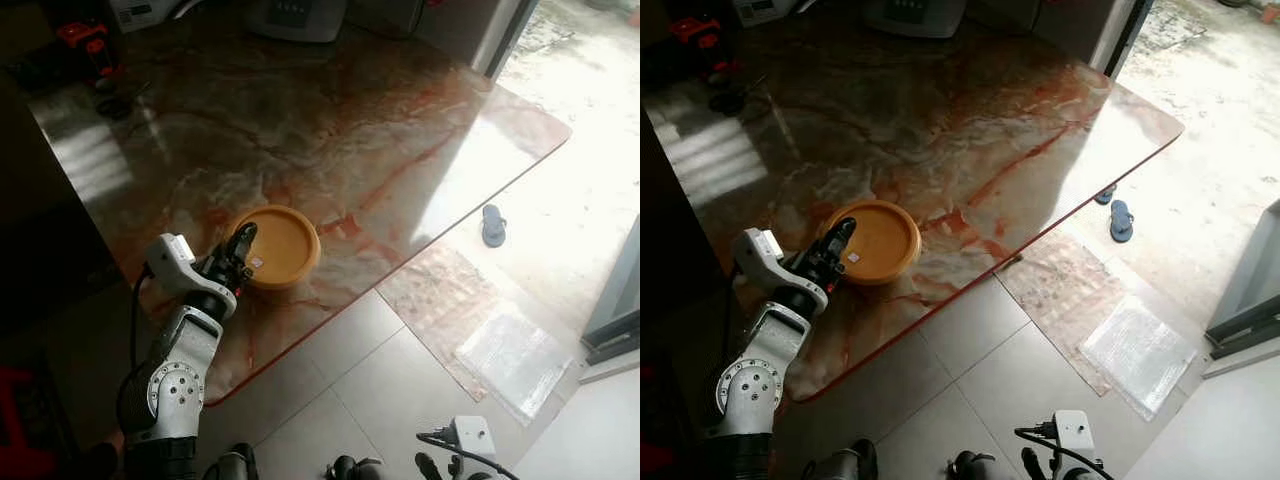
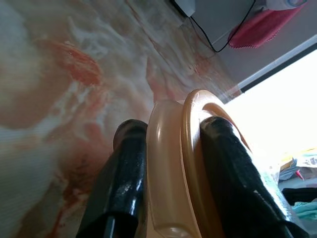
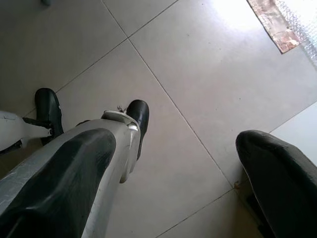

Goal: Restocking fridge

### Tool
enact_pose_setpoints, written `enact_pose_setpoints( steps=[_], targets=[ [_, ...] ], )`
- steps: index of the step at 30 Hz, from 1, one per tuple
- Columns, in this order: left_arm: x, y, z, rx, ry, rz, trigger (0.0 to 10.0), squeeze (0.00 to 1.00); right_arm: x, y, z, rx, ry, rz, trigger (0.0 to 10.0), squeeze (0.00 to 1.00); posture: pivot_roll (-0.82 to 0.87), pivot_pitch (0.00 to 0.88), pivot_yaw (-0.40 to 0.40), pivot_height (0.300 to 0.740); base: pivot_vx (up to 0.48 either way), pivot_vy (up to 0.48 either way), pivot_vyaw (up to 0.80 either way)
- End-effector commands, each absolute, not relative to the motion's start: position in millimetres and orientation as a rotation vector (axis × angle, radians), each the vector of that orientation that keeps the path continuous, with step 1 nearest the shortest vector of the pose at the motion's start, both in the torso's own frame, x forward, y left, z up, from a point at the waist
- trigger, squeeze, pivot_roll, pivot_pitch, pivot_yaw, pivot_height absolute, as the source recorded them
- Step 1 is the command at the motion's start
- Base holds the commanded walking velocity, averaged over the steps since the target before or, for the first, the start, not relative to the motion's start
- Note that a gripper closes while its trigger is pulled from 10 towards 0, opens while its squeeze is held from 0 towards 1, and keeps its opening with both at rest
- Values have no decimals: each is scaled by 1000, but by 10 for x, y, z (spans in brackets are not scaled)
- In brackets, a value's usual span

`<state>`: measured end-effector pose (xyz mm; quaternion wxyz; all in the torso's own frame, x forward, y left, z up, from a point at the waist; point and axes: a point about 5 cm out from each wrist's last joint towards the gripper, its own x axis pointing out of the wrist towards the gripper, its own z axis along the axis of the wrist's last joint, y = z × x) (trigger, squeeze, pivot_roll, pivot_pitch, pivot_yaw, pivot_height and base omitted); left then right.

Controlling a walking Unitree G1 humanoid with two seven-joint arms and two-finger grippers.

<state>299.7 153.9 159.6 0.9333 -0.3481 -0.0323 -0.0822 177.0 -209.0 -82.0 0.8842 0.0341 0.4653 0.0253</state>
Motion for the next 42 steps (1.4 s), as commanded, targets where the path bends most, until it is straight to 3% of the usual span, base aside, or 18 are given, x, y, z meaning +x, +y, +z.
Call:
enact_pose_setpoints(
  steps=[1, 5, 6, 7, 8, 9, 10, 11, 19, 29, 31, 35, 39, 42],
  targets=[
    [2988, 1568, 1586, -707, -72, -135, 0, 0, 1694, -2124, -849, 74, 993, 41, 10000, 0, 29, 222, -105, 740, 0, 0, 0],
    [2989, 1583, 1620, -699, -96, -120, 0, 0, 1693, -2125, -849, 74, 993, 40, 10000, 0, 29, 220, -106, 740, 0, 0, 0],
    [2972, 1583, 1684, -696, -130, -127, 1255, 0, 1692, -2127, -850, 73, 993, 40, 10000, 0, 30, 220, -106, 740, 0, 0, 0],
    [2972, 1583, 1684, -696, -130, -127, 1255, 0, 1692, -2127, -850, 73, 993, 40, 10000, 0, 30, 220, -106, 740, 0, 0, 0],
    [2949, 1585, 1751, -703, -166, -138, 2824, 0, 1690, -2128, -850, 73, 993, 39, 10000, 0, 30, 220, -106, 740, 0, 0, 0],
    [2930, 1596, 1811, -716, -194, -146, 6275, 0, 1690, -2129, -850, 73, 993, 39, 10000, 0, 34, 221, -107, 740, 0, 0, 0],
    [2930, 1596, 1811, -716, -194, -146, 6275, 0, 1690, -2129, -850, 73, 993, 39, 10000, 0, 34, 221, -107, 740, 0, 0, 0],
    [2910, 1610, 1871, -737, -215, -159, 10000, 0, 1690, -2131, -850, 71, 994, 39, 10000, 0, 37, 221, -107, 740, 0, 0, 0],
    [2875, 1647, 1984, -794, -259, -169, 10000, 0, 1683, -2129, -852, 70, 995, 42, 10000, 0, 38, 210, -103, 740, 0, 0, 0],
    [2759, 1758, 2017, -714, -262, -99, 10000, 0, 1665, -2139, -858, 80, 984, 15, 10000, 0, 43, 185, -92, 740, 0, 0, 0],
    [2752, 1796, 2021, -655, -257, -57, 10000, 0, 1662, -2132, -860, 79, 985, 18, 10000, 0, 44, 172, -84, 740, 0, 0, 0],
    [2752, 1807, 2018, -377, -229, 14, 10000, 0, 1654, -2127, -865, 74, 985, 15, 10000, 0, 46, 157, -77, 740, 0, 0, 0],
    [2745, 1812, 2222, -260, -343, 49, 10000, 0, 1642, -2125, -870, 75, 980, -1, 10000, 0, 49, 140, -66, 740, 0, 0, 0],
    [2755, 1784, 2270, -270, -356, 23, 10000, 0, 1639, -2117, -874, 76, 980, -1, 10000, 0, 53, 130, -59, 740, 0, 0, 0]
  ],
)
